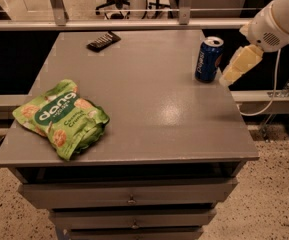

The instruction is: Move pepsi can near rxbar chocolate

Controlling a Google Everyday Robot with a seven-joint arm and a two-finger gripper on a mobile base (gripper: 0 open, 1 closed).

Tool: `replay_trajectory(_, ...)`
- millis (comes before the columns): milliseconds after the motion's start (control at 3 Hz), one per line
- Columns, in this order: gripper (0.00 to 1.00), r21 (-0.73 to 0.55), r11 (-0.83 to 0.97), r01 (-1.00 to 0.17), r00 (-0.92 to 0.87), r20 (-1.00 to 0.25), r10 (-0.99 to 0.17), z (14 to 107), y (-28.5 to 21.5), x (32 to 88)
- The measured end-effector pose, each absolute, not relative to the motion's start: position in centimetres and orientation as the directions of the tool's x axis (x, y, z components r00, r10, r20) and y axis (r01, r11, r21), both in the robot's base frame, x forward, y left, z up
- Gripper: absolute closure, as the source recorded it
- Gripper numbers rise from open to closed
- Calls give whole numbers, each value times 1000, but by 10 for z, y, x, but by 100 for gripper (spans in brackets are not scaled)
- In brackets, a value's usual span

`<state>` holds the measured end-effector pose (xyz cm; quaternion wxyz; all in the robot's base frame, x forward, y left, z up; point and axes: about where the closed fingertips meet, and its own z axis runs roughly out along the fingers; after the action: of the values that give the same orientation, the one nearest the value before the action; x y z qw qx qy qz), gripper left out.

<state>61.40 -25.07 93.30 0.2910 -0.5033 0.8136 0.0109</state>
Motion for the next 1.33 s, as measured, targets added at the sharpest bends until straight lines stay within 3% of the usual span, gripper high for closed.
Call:
replay_trajectory(1000,0,-153,551,-821,-251,-770,-587,909,-200,682)
replay_trajectory(1333,26,-137,570,-810,-229,-821,-523,900,-196,697)
